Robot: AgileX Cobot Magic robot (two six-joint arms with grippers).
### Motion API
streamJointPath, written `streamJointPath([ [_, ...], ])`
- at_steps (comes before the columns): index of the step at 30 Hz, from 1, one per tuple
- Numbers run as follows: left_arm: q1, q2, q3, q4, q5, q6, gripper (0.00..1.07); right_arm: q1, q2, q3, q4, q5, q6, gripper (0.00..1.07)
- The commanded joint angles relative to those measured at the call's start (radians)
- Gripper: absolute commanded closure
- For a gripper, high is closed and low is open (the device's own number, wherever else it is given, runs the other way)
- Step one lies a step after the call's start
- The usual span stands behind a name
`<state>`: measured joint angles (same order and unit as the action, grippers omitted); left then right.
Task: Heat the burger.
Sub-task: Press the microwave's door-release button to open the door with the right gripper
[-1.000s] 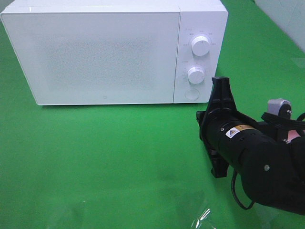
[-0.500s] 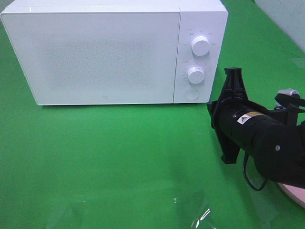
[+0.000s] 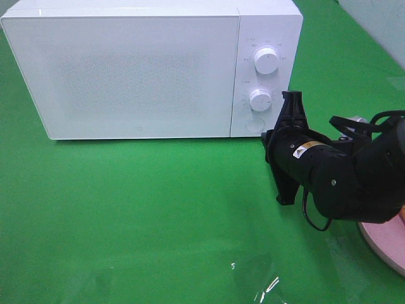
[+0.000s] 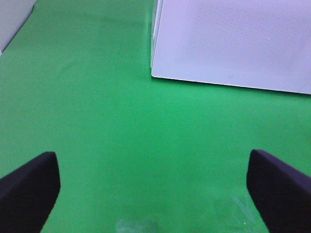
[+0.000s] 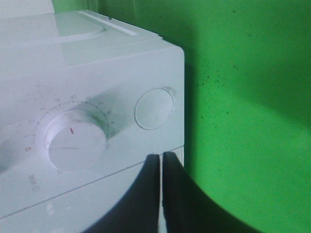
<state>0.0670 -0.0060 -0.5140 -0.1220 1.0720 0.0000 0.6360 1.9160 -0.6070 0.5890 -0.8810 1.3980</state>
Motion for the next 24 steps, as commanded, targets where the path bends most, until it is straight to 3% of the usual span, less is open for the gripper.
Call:
streamJointPath([
  [1,0.003,-0.014,0.000,-0.004,-0.007,-0.008,0.10,-0.014,0.009,-0.018,-0.018,-0.003,0.008,1.07],
  [24,0.003,-0.014,0.000,-0.004,-0.007,-0.008,0.10,-0.054,0.184,-0.212,-0.038,0.009,0.014,1.07],
])
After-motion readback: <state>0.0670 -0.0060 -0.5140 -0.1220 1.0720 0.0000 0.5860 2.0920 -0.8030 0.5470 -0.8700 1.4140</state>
